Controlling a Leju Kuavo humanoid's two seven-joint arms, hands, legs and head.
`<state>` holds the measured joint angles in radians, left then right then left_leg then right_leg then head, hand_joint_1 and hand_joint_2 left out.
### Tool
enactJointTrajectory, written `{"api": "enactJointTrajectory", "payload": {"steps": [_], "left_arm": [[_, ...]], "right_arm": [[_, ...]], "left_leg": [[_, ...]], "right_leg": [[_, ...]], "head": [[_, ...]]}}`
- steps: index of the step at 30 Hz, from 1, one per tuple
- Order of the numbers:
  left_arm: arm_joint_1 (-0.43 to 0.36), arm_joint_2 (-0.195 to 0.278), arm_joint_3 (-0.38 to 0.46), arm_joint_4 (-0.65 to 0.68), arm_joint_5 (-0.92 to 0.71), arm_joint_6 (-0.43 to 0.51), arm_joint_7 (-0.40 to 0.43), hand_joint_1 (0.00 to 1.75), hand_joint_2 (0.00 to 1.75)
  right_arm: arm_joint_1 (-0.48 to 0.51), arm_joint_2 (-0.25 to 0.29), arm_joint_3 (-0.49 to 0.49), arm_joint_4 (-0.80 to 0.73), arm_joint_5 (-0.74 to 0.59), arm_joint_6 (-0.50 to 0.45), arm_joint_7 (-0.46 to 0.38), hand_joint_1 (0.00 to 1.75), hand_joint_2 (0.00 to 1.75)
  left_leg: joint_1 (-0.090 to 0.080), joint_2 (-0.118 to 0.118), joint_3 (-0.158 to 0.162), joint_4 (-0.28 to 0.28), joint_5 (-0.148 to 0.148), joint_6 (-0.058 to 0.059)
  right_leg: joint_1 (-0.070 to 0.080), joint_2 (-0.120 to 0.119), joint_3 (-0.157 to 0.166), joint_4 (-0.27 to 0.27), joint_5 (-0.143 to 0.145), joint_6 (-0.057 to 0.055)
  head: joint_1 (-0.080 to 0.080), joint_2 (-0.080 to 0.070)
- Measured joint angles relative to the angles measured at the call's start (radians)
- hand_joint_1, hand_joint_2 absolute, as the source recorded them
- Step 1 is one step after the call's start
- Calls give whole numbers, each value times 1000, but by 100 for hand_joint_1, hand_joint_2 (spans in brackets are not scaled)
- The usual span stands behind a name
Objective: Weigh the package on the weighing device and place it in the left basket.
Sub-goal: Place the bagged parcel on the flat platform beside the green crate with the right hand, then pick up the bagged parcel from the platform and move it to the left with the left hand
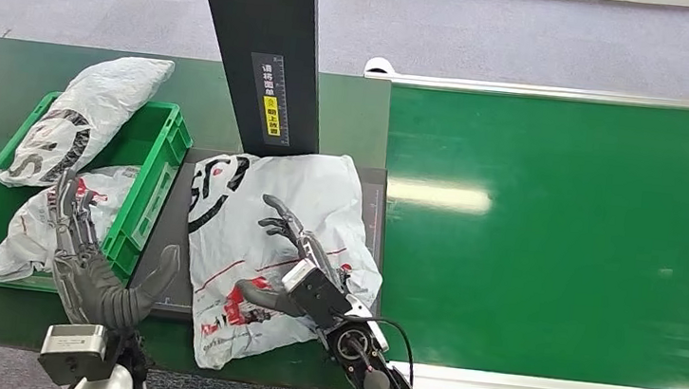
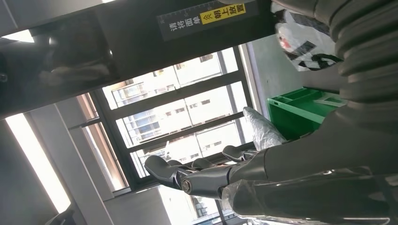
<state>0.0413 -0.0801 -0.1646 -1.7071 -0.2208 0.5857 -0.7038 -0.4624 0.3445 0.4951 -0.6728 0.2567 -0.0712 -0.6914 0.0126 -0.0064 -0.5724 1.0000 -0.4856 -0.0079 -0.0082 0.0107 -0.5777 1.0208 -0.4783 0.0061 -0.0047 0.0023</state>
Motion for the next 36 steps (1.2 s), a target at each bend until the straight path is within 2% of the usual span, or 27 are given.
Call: {"api": "enactJointTrajectory", "payload": {"steps": [6, 10, 13, 16, 20, 23, 28, 32, 36], "left_arm": [[3, 0, 8, 7, -6, -24, 0, 0, 175], [4, -1, 14, 26, -26, -59, 0, 0, 175], [4, -23, 42, 78, -115, -167, 11, 0, 175], [-1, -76, 113, 162, -236, -303, 23, 0, 175], [-33, -130, 167, 291, -376, -393, 96, 0, 175], [-64, -160, 172, 420, -482, -397, 138, 0, 175], [-117, -186, 173, 583, -554, -356, 164, 0, 175], [-159, -200, 173, 676, -608, -320, 184, 170, 175], [-198, -212, 173, 741, -626, -316, 194, 175, 175]], "right_arm": [[2, 0, -2, -20, -3, -7, -4, 0, 175], [24, -8, -13, -107, -24, -21, -4, 0, 175], [68, -25, -41, -239, -52, -27, -4, 0, 175], [118, -40, -94, -387, -64, -10, -3, 0, 175], [182, -52, -168, -558, -94, 12, -4, 0, 175], [223, -62, -215, -686, -142, 32, -5, 0, 175], [260, -77, -258, -852, -191, 23, -5, 0, 175], [272, -78, -294, -947, -207, 14, -5, 0, 175], [280, -78, -320, -985, -204, 18, -5, 0, 175]], "left_leg": [[0, 0, 0, 0, 0, 0], [0, 0, 0, 0, 0, 0], [0, 0, 0, 0, 0, 0], [-1, 0, 0, 0, 0, 0], [-1, -1, 0, 1, 0, 0], [-1, -1, 0, 1, 0, 0], [-1, -2, 0, 1, 0, 0], [-1, -3, 2, 0, 0, 0], [-2, -6, 6, 0, 0, 1]], "right_leg": [[0, 0, 0, 0, 0, 0], [0, 0, 0, 0, 0, 0], [-1, 0, 0, 0, 0, 0], [-1, 0, -1, -1, 0, 0], [-1, -1, 0, -1, 0, 0], [-1, 0, 0, -1, 0, 0], [-1, -1, 0, -1, 0, 1], [-1, -2, 3, -1, 0, 1], [-2, -6, 9, -1, -1, 1]], "head": [[0, 0], [0, 0], [0, 0], [0, 0], [0, 0], [0, 0], [0, 0], [-1, 0], [0, 0]]}}
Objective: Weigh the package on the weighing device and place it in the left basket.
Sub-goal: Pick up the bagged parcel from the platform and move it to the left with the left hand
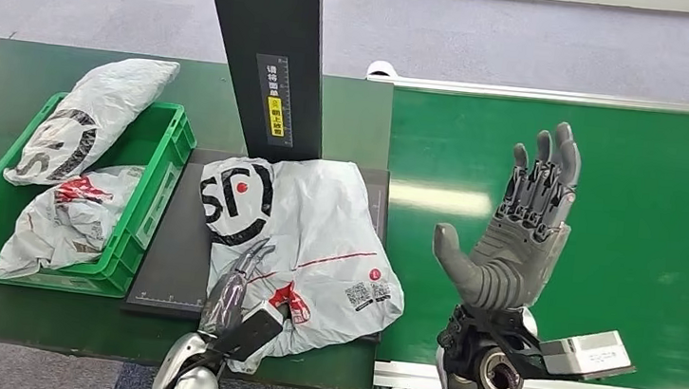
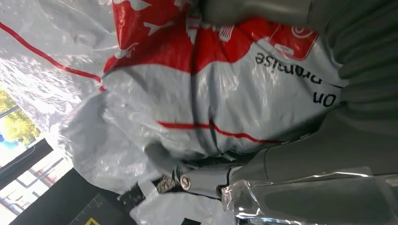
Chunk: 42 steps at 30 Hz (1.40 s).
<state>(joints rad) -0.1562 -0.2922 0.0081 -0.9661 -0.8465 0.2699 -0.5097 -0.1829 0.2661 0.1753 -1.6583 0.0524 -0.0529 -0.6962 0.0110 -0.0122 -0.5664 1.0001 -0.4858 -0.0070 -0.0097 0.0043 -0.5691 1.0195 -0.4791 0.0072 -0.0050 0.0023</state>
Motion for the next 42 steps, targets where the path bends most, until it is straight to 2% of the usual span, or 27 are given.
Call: {"api": "enactJointTrajectory", "payload": {"steps": [7, 13, 20, 24, 29, 33, 39, 42], "left_arm": [[-38, -8, 7, 59, 49, -30, -48, 175, 175], [-16, -8, 21, 33, 176, -64, -159, 175, 175], [98, 6, -12, -190, 392, -100, -188, 175, 175], [185, 65, -108, -462, 564, -29, -190, 175, 175], [249, 137, -194, -745, 624, 50, -192, 175, 175], [271, 163, -222, -848, 628, 55, -192, 175, 175], [284, 183, -239, -916, 629, 61, -192, 175, 175], [281, 194, -236, -934, 648, 132, -192, 175, 175]], "right_arm": [[7, 1, -18, -14, 4, 4, 0, 0, 175], [0, 9, -43, -11, 4, 15, 0, 0, 175], [2, 10, -64, -11, -1, 5, 0, 0, 175], [10, 10, -83, -11, -15, 13, 0, 0, 175], [23, 9, -111, -11, -19, 20, 0, 0, 175], [27, 9, -118, -11, -20, 20, 0, 0, 175], [28, 9, -121, -11, -20, 20, 0, 0, 175], [36, 9, -122, -11, -20, 18, 0, 0, 175]], "left_leg": [[-1, -3, 7, 0, 1, 1], [-1, -3, 7, 0, 1, 0], [0, 0, -1, 0, 1, 0], [0, 1, -5, 0, 0, 0], [0, 1, -6, 0, 0, 0], [0, 1, -6, 0, 0, 0], [0, 1, -5, 0, 0, 0], [0, 1, -5, 0, 0, 0]], "right_leg": [[-1, -3, 9, 0, 0, 1], [-1, -3, 8, 0, 0, 0], [0, 0, -2, 1, 0, 0], [0, 1, -6, 1, 0, 0], [0, 1, -7, 0, 0, 0], [0, 1, -6, 0, 0, 0], [0, 1, -6, 0, 0, 0], [0, 1, -7, 0, 0, 0]], "head": [[0, 0], [0, 0], [0, 0], [0, 0], [0, 0], [0, 0], [0, 0], [0, 0]]}}
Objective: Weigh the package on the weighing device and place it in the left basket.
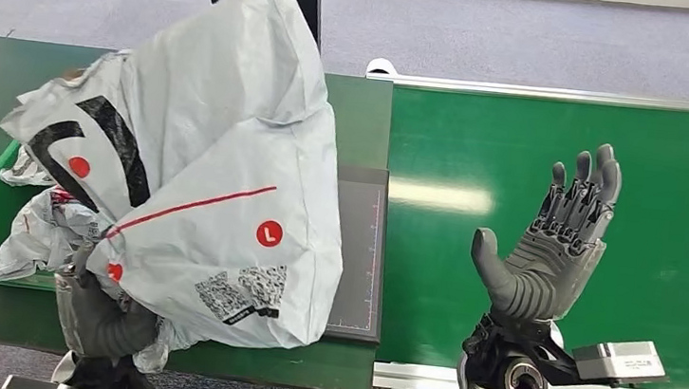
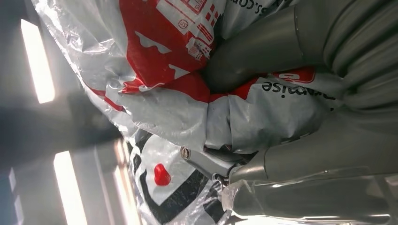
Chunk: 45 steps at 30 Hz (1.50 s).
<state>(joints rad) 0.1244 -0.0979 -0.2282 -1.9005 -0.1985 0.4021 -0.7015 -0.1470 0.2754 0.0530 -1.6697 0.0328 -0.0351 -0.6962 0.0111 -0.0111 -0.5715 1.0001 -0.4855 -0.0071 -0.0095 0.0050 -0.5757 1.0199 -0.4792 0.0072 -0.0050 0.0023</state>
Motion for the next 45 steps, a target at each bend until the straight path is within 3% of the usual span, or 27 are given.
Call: {"api": "enactJointTrajectory", "payload": {"steps": [3, 8, 13, 16, 19, 23, 27, 31, 40, 45], "left_arm": [[-29, 12, 41, -3, 57, 71, 0, 175, 175], [-175, 23, 224, 138, 44, 118, 10, 175, 175], [-435, 76, 425, 546, -260, 208, 109, 175, 175], [-579, 121, 523, 801, -552, 275, 247, 175, 175], [-691, 151, 641, 994, -870, 285, 404, 175, 175], [-728, 161, 689, 1055, -964, 286, 450, 175, 175], [-858, 183, 823, 1310, -1075, 261, 501, 175, 175], [-903, 197, 844, 1403, -1087, 192, 542, 175, 175], [-936, 209, 856, 1476, -1100, 178, 565, 175, 175], [-953, 214, 851, 1498, -1198, 92, 742, 175, 175]], "right_arm": [[16, 0, -2, -4, 2, -4, 0, 0, 175], [27, 0, -6, -6, 6, -9, 0, 0, 175], [24, 0, -7, -4, 9, 12, 0, 0, 175], [24, 0, -8, 0, 10, 32, 0, 0, 175], [24, 1, -10, 5, 14, 54, 0, 0, 175], [24, 1, -11, 6, 17, 61, 0, 0, 175], [23, 3, -28, 15, 26, 85, 0, 0, 175], [21, 3, -37, 22, 32, 92, 0, 0, 175], [18, 3, -48, 31, 33, 93, 0, 0, 175], [6, 4, -53, 42, 36, 109, 0, 0, 175]], "left_leg": [[0, 0, 0, 0, 0, 0], [0, 0, 1, 0, 1, -1], [1, 2, 2, 0, 4, -2], [1, 3, 1, 0, 4, -2], [1, 4, 1, 0, 4, -2], [1, 4, 1, 0, 4, -2], [1, -1, 1, 0, 3, -2], [1, -2, 3, -1, 6, -4], [1, -4, 4, -1, 9, -4], [1, -2, 5, -1, 9, -4]], "right_leg": [[0, 0, 0, 0, 0, 0], [0, 0, 1, 0, 0, 0], [1, 1, 1, 1, 4, -4], [1, 2, 0, 2, 4, -4], [1, 3, 0, 2, 4, -4], [1, 3, -1, 2, 4, -4], [1, -1, 1, 1, 3, -4], [1, -2, 3, 2, 3, -4], [1, -3, 5, 3, 5, -5], [1, -2, 6, 3, 6, -6]], "head": [[0, 0], [0, 0], [0, 0], [0, 0], [0, 0], [0, 0], [0, 0], [0, 0], [0, 0], [0, 0]]}}
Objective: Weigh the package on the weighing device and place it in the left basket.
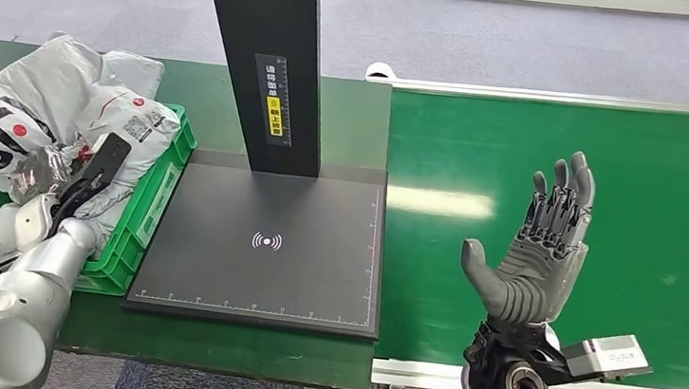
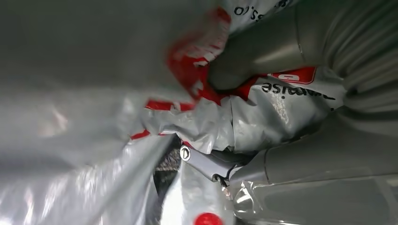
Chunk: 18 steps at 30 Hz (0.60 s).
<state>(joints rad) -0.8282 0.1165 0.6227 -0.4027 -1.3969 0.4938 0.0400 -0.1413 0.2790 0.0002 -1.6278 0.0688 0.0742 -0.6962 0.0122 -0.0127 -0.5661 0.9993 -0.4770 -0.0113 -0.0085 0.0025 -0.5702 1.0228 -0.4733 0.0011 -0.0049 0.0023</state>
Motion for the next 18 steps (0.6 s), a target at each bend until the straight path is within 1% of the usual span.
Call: {"api": "enactJointTrajectory", "payload": {"steps": [2, 3, 4, 5, 6, 8, 9, 10, 11, 12, 14, 15, 17, 18], "left_arm": [[-9, 2, -6, 7, -42, -41, 75, 175, 175], [-14, 3, -9, 11, -53, -64, 98, 175, 175], [-18, 4, -10, 16, -58, -89, 113, 169, 175], [-22, 6, -12, 20, -60, -117, 122, 150, 175], [-26, 8, -12, 24, -60, -142, 126, 122, 175], [-31, 11, -13, 28, -60, -180, 127, 45, 175], [-32, 11, -13, 29, -60, -192, 125, 21, 175], [-32, 12, -12, 29, -59, -199, 121, 5, 175], [-32, 12, -11, 30, -54, -200, 112, 0, 175], [-32, 12, -7, 30, -44, -194, 95, 0, 175], [-31, 11, 10, 31, -6, -167, 35, 0, 175], [-30, 9, 22, 31, 21, -151, -7, 0, 175], [-29, 5, 53, 30, 103, -122, -128, 0, 175], [-30, 2, 74, 27, 162, -111, -218, 0, 175]], "right_arm": [[-8, 1, -3, 7, 2, 4, 0, 0, 175], [-14, 1, -4, 11, 2, 5, 0, 0, 175], [-20, 2, -6, 16, 2, 5, 0, 0, 175], [-27, 2, -9, 22, 2, 5, 0, 0, 175], [-33, 2, -11, 28, 2, 5, 0, 0, 175], [-45, 3, -14, 40, 2, 3, 0, 0, 175], [-49, 3, -15, 44, 2, 1, 0, 0, 175], [-52, 4, -17, 48, 2, 0, 0, 0, 175], [-54, 5, -18, 51, 2, -2, 0, 0, 175], [-56, 6, -19, 54, 2, -3, 0, 0, 175], [-57, 7, -23, 58, 1, -6, 0, 0, 175], [-57, 8, -25, 59, 1, -7, 0, 0, 175], [-57, 8, -29, 60, 1, -16, 0, 0, 175], [-57, 8, -30, 61, 0, -22, 0, 0, 175]], "left_leg": [[0, 1, 1, 0, 0, 0], [0, 2, 1, 0, 0, 0], [0, 2, 1, 0, 0, 0], [0, 2, 2, 0, 0, 0], [0, 2, 2, -1, 0, 0], [0, 2, 3, -1, 0, 0], [0, 2, 4, -1, 0, -1], [0, 2, 4, -2, 0, -1], [0, 2, 4, -2, 0, -1], [0, 2, 4, -2, 0, -1], [0, 2, 4, -2, 0, -1], [0, 2, 4, -2, 0, -1], [0, 1, 4, -2, 0, -1], [0, 1, 4, -2, 0, -1]], "right_leg": [[0, 1, 0, 0, 0, 0], [0, 2, 0, 0, 0, 0], [0, 2, 0, 0, 0, 0], [0, 2, 0, 0, 0, 0], [0, 2, 1, 0, 0, 0], [0, 2, 1, 0, 0, 0], [0, 2, 2, 0, 0, 0], [0, 2, 2, 0, 0, 0], [0, 2, 2, 0, 0, 0], [0, 2, 2, 0, 0, 0], [0, 2, 2, 0, 0, 0], [0, 2, 2, 0, 0, 0], [0, 1, 1, 0, 0, 0], [0, 1, 1, 0, 0, 0]], "head": [[0, 0], [0, 0], [0, 0], [0, 0], [0, 0], [0, 0], [0, 0], [0, 0], [0, 0], [0, 0], [0, 0], [0, 0], [0, 0], [0, 0]]}}
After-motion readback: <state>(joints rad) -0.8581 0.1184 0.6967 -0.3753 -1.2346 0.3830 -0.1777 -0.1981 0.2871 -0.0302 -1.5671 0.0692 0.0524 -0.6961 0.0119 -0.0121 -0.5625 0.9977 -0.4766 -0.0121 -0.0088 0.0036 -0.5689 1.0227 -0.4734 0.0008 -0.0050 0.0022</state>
